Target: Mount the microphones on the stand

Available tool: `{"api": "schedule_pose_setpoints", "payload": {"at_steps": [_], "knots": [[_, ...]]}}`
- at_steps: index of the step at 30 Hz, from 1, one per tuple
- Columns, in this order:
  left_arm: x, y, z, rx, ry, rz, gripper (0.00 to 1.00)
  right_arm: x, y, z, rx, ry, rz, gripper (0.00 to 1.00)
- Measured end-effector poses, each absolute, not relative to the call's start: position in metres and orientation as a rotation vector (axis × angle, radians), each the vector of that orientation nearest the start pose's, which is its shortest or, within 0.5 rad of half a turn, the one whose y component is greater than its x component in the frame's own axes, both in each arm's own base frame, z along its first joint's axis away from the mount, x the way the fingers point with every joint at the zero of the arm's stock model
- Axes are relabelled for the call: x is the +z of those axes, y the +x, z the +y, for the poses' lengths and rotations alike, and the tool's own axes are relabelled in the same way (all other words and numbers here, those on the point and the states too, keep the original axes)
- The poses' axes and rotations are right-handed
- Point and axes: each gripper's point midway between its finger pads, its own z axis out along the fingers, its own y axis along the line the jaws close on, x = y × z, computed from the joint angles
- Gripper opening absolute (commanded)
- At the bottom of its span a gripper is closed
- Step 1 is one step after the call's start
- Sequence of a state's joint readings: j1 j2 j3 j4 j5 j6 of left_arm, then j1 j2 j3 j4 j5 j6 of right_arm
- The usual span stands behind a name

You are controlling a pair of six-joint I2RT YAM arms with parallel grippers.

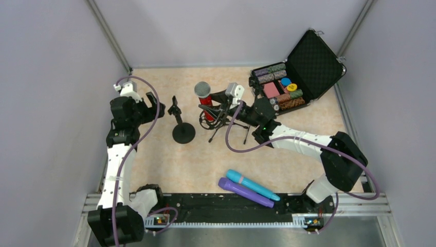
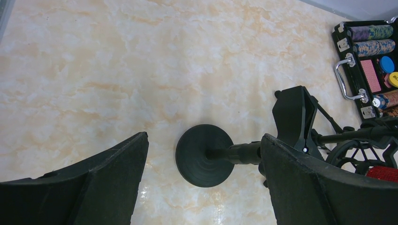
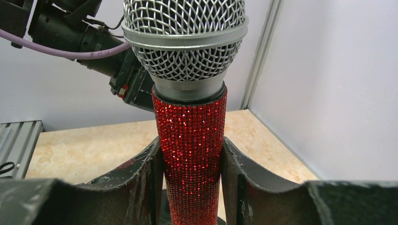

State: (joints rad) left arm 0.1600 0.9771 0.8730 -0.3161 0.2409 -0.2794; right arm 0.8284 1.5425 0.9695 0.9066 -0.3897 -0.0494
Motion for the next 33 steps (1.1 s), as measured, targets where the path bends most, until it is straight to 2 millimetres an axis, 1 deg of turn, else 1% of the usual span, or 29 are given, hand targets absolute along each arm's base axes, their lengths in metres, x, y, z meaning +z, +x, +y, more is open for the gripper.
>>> {"api": "schedule_pose_setpoints", "payload": {"at_steps": [12,28,33], "knots": [[0.2339,0.3297,0.0031,-0.292,-0.285,1.962,0.93,0.3295,0.2817,0.4072,0.903,-0.863,0.981,0.00],[0.2344,0.3293,0.0039,-0.282,-0.274,1.961,0.93,0.3254,0.2800,0.4097,0.853,-0.902,0.956,0.00],[0.2345,0.3294,0.0040,-0.281,-0.272,1.961,0.93,0.3235,0.2823,0.4107,0.849,-0.894,0.958,0.00]]}}
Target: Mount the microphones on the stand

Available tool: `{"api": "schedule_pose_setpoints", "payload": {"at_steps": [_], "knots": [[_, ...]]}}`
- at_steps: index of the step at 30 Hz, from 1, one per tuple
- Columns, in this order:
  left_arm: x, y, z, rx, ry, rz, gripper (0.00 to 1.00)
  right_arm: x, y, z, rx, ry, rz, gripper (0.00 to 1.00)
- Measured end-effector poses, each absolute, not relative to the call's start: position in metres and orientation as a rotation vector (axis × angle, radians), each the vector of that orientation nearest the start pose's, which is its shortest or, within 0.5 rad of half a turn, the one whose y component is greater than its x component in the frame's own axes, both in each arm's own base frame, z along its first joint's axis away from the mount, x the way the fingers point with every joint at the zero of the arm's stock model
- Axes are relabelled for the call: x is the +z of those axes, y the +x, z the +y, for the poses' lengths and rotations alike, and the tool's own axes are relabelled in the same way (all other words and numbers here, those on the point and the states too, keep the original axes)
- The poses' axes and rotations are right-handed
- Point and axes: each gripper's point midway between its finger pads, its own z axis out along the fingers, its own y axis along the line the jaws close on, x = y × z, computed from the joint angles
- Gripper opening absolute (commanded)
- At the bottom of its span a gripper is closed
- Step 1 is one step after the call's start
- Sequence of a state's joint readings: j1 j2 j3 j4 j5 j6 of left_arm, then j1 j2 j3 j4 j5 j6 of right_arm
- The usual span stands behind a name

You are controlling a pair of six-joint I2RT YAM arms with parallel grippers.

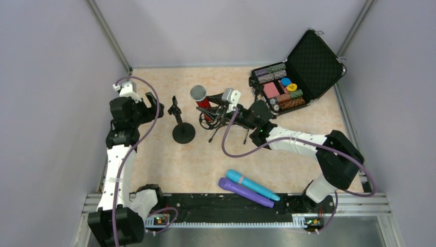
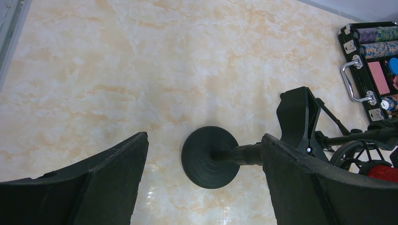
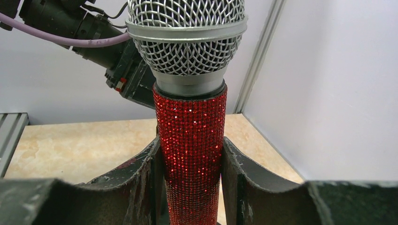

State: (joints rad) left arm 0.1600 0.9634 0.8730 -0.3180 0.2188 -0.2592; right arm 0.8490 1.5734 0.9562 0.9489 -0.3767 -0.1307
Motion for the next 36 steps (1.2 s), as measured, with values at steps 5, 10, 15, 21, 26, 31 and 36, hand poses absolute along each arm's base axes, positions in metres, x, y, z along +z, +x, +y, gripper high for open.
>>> {"api": "schedule_pose_setpoints", "payload": {"at_steps": [5,10,15,21,26,31,36], "knots": [[0.234,0.329,0.004,-0.280,-0.270,1.961,0.93,0.321,0.285,0.412,0.846,-0.884,0.961,0.00],[0.234,0.329,0.004,-0.280,-0.270,1.961,0.93,0.320,0.287,0.413,0.848,-0.874,0.962,0.00],[0.234,0.329,0.004,-0.278,-0.268,1.961,0.93,0.319,0.289,0.414,0.845,-0.862,0.964,0.00],[0.234,0.329,0.004,-0.275,-0.263,1.962,0.93,0.318,0.290,0.415,0.846,-0.846,0.967,0.00],[0.234,0.329,0.004,-0.274,-0.262,1.962,0.93,0.316,0.293,0.415,0.845,-0.831,0.976,0.00],[0.234,0.329,0.005,-0.270,-0.258,1.963,0.93,0.268,0.305,0.417,0.821,-0.855,1.114,0.00],[0.234,0.329,0.006,-0.264,-0.255,1.963,0.93,0.246,0.310,0.416,0.804,-0.868,1.186,0.00]]}}
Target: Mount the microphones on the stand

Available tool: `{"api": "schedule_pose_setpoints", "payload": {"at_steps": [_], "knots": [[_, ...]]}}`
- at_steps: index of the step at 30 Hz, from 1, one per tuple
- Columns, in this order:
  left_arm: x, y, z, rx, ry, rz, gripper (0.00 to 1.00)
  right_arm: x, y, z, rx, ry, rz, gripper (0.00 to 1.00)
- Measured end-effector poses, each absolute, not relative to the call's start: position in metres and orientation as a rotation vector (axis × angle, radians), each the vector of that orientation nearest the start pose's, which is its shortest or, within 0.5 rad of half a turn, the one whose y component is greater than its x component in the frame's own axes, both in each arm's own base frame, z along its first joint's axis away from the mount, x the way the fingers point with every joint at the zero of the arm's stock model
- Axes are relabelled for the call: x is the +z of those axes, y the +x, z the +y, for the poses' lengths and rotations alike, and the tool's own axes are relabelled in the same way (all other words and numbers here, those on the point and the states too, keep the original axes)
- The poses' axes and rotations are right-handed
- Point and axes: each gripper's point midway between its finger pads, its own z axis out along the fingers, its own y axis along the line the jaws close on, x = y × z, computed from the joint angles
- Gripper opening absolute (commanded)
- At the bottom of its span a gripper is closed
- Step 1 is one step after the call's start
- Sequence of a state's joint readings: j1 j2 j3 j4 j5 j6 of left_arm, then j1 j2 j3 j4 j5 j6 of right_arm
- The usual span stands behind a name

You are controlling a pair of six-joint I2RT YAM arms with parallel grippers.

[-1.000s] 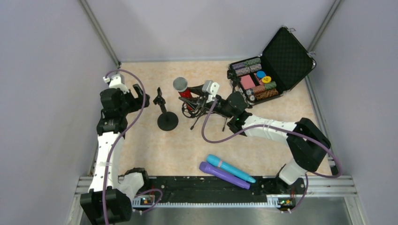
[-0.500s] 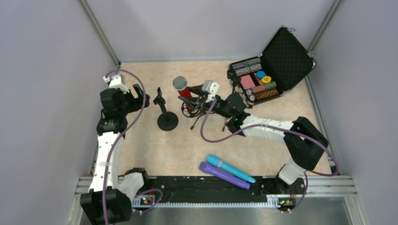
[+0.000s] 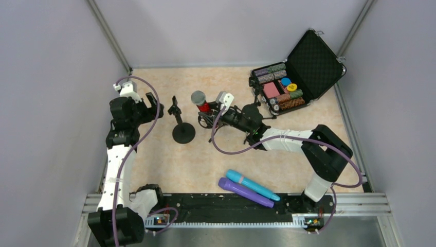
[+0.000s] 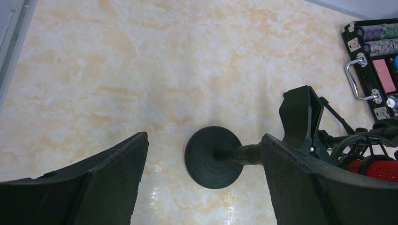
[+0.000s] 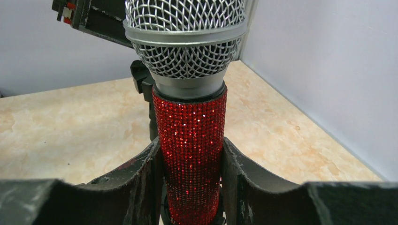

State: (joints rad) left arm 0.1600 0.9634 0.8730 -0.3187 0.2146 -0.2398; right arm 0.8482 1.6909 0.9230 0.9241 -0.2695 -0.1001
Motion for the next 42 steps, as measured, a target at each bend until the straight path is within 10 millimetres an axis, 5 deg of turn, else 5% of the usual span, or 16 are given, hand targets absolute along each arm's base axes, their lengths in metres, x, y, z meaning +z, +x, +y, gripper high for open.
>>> {"api": "schedule_pose_setpoints", "payload": {"at_steps": [13,17,28,36,42], "knots": [[0.234,0.329,0.006,-0.262,-0.252,1.963,0.93,0.243,0.311,0.414,0.796,-0.850,1.196,0.00],[0.234,0.329,0.006,-0.261,-0.252,1.963,0.93,0.239,0.312,0.412,0.793,-0.846,1.207,0.16],[0.234,0.329,0.006,-0.258,-0.254,1.963,0.93,0.229,0.311,0.412,0.801,-0.851,1.255,0.82],[0.234,0.329,0.007,-0.254,-0.255,1.963,0.93,0.223,0.309,0.411,0.802,-0.866,1.285,0.99],[0.234,0.329,0.007,-0.255,-0.256,1.963,0.93,0.248,0.304,0.405,0.806,-0.850,1.243,0.99]]}}
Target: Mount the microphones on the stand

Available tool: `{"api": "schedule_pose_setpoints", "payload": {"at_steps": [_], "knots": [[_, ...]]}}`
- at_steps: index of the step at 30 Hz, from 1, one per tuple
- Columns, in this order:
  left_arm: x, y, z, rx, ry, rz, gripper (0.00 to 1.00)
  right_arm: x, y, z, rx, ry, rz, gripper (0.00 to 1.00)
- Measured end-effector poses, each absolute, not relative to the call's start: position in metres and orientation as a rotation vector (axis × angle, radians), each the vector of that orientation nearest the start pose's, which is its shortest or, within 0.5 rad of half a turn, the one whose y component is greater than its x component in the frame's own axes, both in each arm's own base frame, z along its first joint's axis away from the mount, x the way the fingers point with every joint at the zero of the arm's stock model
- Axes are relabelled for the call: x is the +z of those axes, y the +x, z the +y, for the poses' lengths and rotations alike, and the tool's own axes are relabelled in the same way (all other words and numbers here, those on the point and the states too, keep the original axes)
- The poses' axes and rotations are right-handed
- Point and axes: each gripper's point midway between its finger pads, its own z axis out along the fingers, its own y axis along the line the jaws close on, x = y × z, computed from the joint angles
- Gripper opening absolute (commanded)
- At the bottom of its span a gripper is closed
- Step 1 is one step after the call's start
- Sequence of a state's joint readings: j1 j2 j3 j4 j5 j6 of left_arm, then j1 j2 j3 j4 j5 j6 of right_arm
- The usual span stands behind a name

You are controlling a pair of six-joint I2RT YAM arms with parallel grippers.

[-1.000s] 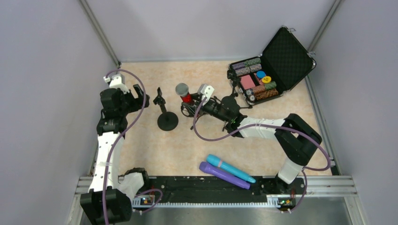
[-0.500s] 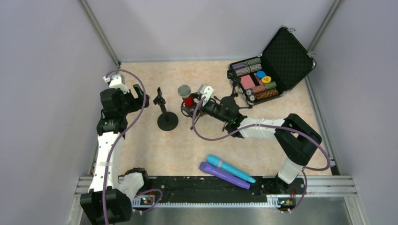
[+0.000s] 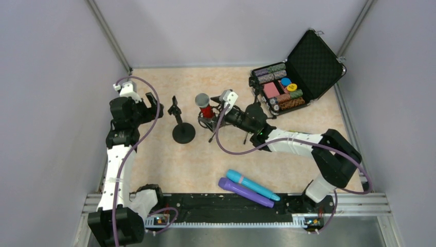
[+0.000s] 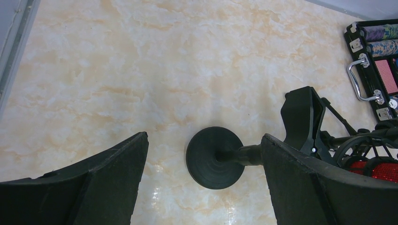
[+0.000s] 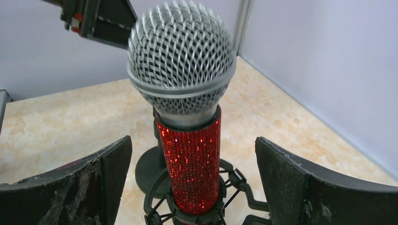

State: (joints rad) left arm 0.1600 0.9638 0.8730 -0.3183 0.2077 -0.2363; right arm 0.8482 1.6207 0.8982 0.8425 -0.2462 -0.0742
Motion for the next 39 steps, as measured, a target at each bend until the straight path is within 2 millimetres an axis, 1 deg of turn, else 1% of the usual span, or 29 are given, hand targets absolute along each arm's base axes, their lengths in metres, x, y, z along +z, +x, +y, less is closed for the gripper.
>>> {"api": "schedule_pose_setpoints", "payload": {"at_steps": [2,3,4,6,9,13,16,19,21,24,26,28,30,31,33,36,39], "knots": [[0.234,0.330,0.007,-0.257,-0.255,1.961,0.93,0.262,0.301,0.402,0.807,-0.842,1.217,0.99],[0.236,0.330,0.006,-0.260,-0.254,1.959,0.93,0.264,0.300,0.401,0.806,-0.842,1.214,0.99],[0.238,0.330,0.006,-0.262,-0.255,1.955,0.93,0.274,0.298,0.398,0.807,-0.835,1.197,0.99],[0.247,0.332,0.005,-0.271,-0.252,1.937,0.94,0.285,0.295,0.395,0.807,-0.829,1.178,0.99],[0.271,0.336,0.003,-0.291,-0.248,1.881,0.95,0.302,0.290,0.389,0.804,-0.818,1.144,0.99],[0.310,0.344,-0.003,-0.344,-0.244,1.784,0.96,0.325,0.282,0.378,0.799,-0.800,1.096,0.99],[0.335,0.349,-0.007,-0.388,-0.238,1.728,0.96,0.339,0.274,0.369,0.791,-0.793,1.062,0.99],[0.358,0.357,-0.016,-0.448,-0.225,1.691,0.96,0.352,0.268,0.361,0.783,-0.784,1.028,0.99],[0.369,0.361,-0.025,-0.489,-0.209,1.678,0.96,0.359,0.265,0.358,0.779,-0.780,1.011,0.99],[0.378,0.366,-0.046,-0.555,-0.160,1.678,0.96,0.365,0.262,0.353,0.776,-0.773,1.011,0.99],[0.382,0.370,-0.066,-0.604,-0.109,1.688,0.96,0.365,0.261,0.350,0.773,-0.769,1.026,0.99],[0.382,0.371,-0.090,-0.644,-0.045,1.708,0.95,0.362,0.261,0.348,0.773,-0.768,1.053,0.99],[0.383,0.372,-0.121,-0.692,0.047,1.731,0.95,0.356,0.262,0.346,0.770,-0.771,1.094,0.99],[0.383,0.372,-0.130,-0.708,0.074,1.738,0.95,0.354,0.262,0.346,0.770,-0.776,1.114,0.99],[0.382,0.373,-0.154,-0.744,0.151,1.761,0.94,0.349,0.263,0.345,0.773,-0.779,1.158,0.99],[0.376,0.375,-0.179,-0.775,0.230,1.799,0.93,0.346,0.264,0.342,0.777,-0.778,1.213,0.99],[0.369,0.377,-0.203,-0.786,0.315,1.845,0.93,0.350,0.265,0.334,0.783,-0.762,1.258,0.99]]}}
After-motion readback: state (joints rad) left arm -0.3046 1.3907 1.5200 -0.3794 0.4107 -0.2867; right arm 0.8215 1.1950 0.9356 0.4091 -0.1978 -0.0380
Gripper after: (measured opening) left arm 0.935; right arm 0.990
